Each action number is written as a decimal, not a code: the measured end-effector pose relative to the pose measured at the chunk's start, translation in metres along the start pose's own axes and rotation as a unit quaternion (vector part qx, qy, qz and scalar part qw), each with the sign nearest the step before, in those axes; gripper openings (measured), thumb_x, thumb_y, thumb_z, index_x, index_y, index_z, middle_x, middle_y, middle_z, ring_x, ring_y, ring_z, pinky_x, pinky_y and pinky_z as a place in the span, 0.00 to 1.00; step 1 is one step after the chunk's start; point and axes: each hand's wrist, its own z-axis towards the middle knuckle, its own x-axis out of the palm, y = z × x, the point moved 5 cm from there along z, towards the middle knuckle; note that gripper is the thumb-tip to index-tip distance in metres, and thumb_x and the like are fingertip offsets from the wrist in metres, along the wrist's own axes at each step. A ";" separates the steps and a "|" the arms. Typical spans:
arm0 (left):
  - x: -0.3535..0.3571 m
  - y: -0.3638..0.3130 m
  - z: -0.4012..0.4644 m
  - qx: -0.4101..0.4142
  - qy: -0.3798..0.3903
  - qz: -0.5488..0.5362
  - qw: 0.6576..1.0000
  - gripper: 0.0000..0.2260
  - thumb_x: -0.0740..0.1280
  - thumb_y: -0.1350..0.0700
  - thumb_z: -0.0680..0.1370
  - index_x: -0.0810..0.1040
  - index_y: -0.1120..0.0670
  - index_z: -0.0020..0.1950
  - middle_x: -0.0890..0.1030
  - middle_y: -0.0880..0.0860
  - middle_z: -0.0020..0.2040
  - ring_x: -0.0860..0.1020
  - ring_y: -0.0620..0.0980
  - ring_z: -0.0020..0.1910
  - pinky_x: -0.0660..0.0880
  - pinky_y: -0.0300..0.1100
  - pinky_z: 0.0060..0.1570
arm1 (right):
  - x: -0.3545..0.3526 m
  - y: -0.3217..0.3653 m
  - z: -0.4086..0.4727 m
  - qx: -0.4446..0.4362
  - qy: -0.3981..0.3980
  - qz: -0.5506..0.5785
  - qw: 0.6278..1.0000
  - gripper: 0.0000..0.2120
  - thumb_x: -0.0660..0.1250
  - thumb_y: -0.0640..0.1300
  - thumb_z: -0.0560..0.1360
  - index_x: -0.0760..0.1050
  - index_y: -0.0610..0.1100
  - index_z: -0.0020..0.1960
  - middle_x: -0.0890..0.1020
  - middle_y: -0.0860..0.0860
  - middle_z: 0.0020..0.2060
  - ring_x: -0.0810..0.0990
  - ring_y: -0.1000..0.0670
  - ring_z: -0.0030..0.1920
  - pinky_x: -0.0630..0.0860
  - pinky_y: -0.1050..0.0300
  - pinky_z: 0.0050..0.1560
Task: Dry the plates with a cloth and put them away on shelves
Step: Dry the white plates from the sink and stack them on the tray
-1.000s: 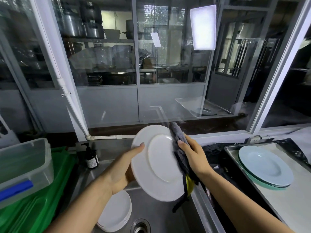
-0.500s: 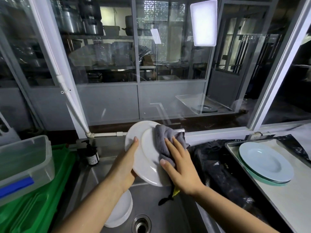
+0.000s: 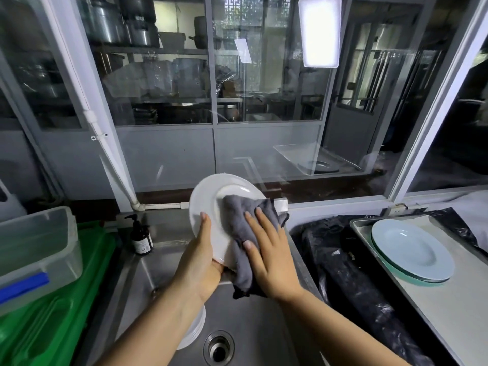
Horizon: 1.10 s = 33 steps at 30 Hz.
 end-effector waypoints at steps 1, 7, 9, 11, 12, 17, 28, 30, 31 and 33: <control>-0.001 -0.001 -0.001 0.015 0.003 -0.008 1.000 0.30 0.57 0.36 0.78 0.74 0.57 0.68 0.82 0.58 0.59 0.81 0.55 0.58 0.75 0.50 0.58 | -0.002 -0.005 0.002 0.022 -0.009 0.029 0.999 0.25 0.49 0.61 0.82 0.59 0.53 0.76 0.62 0.53 0.76 0.55 0.53 0.78 0.55 0.46 0.76; -0.006 -0.004 -0.006 0.047 0.039 0.031 0.998 0.20 0.56 0.40 0.80 0.77 0.52 0.60 0.85 0.52 0.53 0.84 0.50 0.49 0.79 0.49 0.45 | -0.017 -0.038 0.011 0.188 0.015 0.204 0.961 0.26 0.57 0.54 0.81 0.57 0.50 0.77 0.60 0.57 0.76 0.54 0.61 0.76 0.52 0.55 0.78; -0.014 -0.005 -0.004 0.041 0.033 0.062 0.997 0.18 0.56 0.40 0.79 0.78 0.48 0.57 0.86 0.50 0.50 0.85 0.50 0.45 0.80 0.52 0.41 | -0.025 -0.039 0.015 0.199 0.011 0.240 0.950 0.21 0.59 0.48 0.82 0.58 0.56 0.73 0.65 0.64 0.70 0.61 0.70 0.70 0.58 0.68 0.72; -0.018 -0.007 -0.005 0.034 0.036 0.082 0.995 0.18 0.57 0.38 0.78 0.78 0.47 0.58 0.86 0.51 0.50 0.85 0.52 0.45 0.79 0.59 0.46 | -0.033 -0.043 0.016 0.219 0.000 0.285 0.933 0.18 0.59 0.46 0.82 0.61 0.59 0.69 0.69 0.70 0.63 0.66 0.77 0.60 0.63 0.78 0.61; -0.019 -0.008 -0.005 0.027 0.038 0.093 0.995 0.19 0.58 0.37 0.76 0.78 0.47 0.58 0.86 0.52 0.50 0.84 0.53 0.47 0.79 0.60 0.48 | -0.035 -0.044 0.016 0.226 -0.004 0.303 0.926 0.17 0.60 0.47 0.82 0.65 0.59 0.69 0.72 0.70 0.62 0.69 0.75 0.60 0.65 0.75 0.61; -0.025 -0.012 0.004 -0.001 0.035 0.151 0.988 0.25 0.61 0.34 0.69 0.78 0.48 0.58 0.85 0.54 0.52 0.82 0.57 0.52 0.79 0.55 0.45 | -0.030 -0.059 0.012 0.280 -0.028 0.324 0.903 0.18 0.71 0.54 0.75 0.75 0.54 0.63 0.83 0.57 0.55 0.81 0.58 0.57 0.77 0.53 0.61; -0.068 0.026 0.042 -0.074 -0.081 0.313 0.943 0.22 0.66 0.37 0.75 0.78 0.52 0.59 0.86 0.55 0.48 0.85 0.58 0.46 0.80 0.60 0.51 | -0.047 -0.053 0.016 0.263 -0.084 0.218 0.936 0.10 0.72 0.52 0.74 0.80 0.49 0.53 0.86 0.55 0.45 0.83 0.57 0.48 0.80 0.51 0.52; -0.069 0.033 0.039 -0.108 -0.087 0.362 0.922 0.25 0.61 0.33 0.75 0.76 0.52 0.57 0.84 0.55 0.50 0.84 0.58 0.46 0.79 0.60 0.53 | -0.050 -0.042 0.014 0.214 -0.067 0.128 0.966 0.11 0.71 0.55 0.74 0.77 0.51 0.53 0.84 0.56 0.46 0.82 0.55 0.48 0.79 0.52 0.50; -0.069 0.035 0.039 -0.127 -0.084 0.361 0.920 0.27 0.59 0.31 0.75 0.74 0.53 0.58 0.82 0.55 0.52 0.83 0.59 0.47 0.78 0.61 0.54 | -0.050 -0.035 0.013 0.185 -0.056 0.084 0.978 0.11 0.70 0.55 0.73 0.76 0.52 0.53 0.84 0.57 0.45 0.82 0.53 0.48 0.78 0.52 0.49; -0.061 0.036 0.035 -0.165 -0.053 0.298 0.939 0.34 0.56 0.27 0.73 0.72 0.56 0.61 0.81 0.60 0.54 0.82 0.64 0.51 0.77 0.63 0.54 | -0.046 -0.019 0.010 0.119 -0.034 0.032 0.992 0.12 0.71 0.54 0.73 0.75 0.53 0.54 0.83 0.56 0.47 0.81 0.51 0.48 0.77 0.51 0.48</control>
